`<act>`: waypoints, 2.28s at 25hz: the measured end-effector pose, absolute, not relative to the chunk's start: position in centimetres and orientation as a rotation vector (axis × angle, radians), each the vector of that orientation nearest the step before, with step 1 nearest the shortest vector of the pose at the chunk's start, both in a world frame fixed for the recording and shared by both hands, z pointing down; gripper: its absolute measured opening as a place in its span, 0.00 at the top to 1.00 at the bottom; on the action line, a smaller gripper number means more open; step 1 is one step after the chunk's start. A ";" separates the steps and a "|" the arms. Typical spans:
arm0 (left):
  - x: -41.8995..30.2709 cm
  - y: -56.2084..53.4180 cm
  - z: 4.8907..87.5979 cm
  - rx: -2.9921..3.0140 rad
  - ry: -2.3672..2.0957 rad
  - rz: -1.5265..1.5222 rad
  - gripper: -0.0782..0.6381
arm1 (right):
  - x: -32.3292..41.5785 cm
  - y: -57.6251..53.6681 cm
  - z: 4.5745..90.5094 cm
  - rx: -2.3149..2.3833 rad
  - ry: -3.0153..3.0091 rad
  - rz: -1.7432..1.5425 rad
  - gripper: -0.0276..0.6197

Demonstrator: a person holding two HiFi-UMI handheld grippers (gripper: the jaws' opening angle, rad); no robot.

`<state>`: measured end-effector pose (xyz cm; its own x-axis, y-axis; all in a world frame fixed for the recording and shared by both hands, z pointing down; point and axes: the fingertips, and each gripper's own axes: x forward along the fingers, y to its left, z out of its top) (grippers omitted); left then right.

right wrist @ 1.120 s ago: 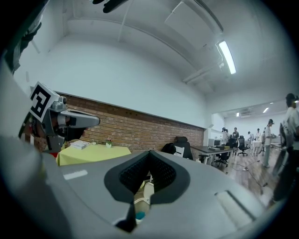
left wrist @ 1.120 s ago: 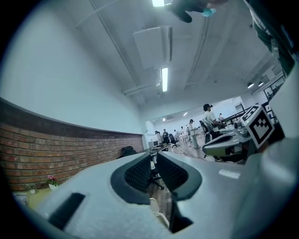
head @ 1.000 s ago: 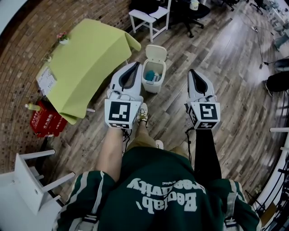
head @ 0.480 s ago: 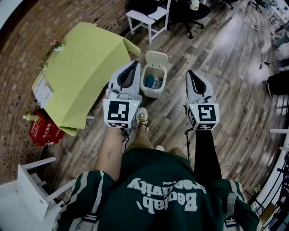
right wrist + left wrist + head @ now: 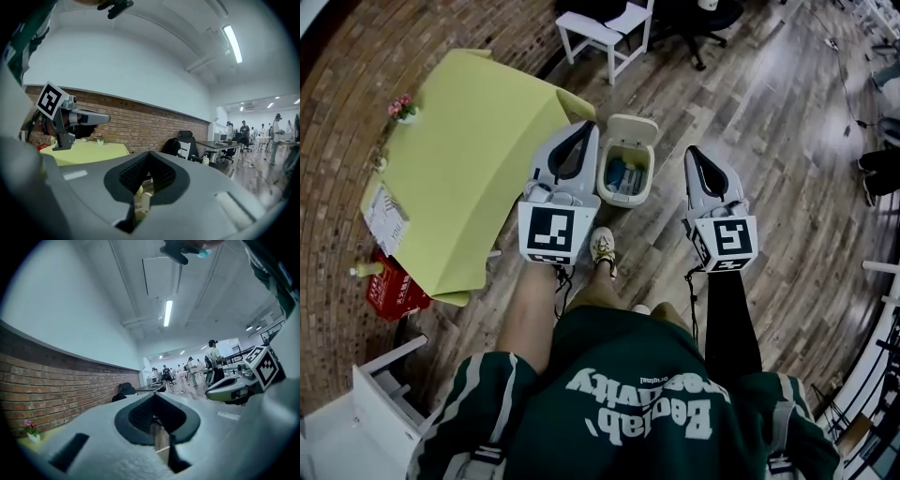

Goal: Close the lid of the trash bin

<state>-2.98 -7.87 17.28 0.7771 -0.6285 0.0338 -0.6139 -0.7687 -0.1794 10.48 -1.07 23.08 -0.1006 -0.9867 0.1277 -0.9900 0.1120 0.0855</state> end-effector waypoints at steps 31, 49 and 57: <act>-0.2 -23.1 21.9 -2.973 0.742 -0.216 0.88 | 12.0 -15.4 27.0 1.969 -2.076 0.157 0.94; 3.8 -25.6 21.1 -2.734 1.275 -0.283 0.88 | 17.7 -23.5 27.1 1.617 -2.388 0.096 0.94; 5.7 -26.2 22.3 -2.655 1.477 -0.246 0.88 | 19.1 -24.4 31.3 1.475 -2.487 0.179 0.94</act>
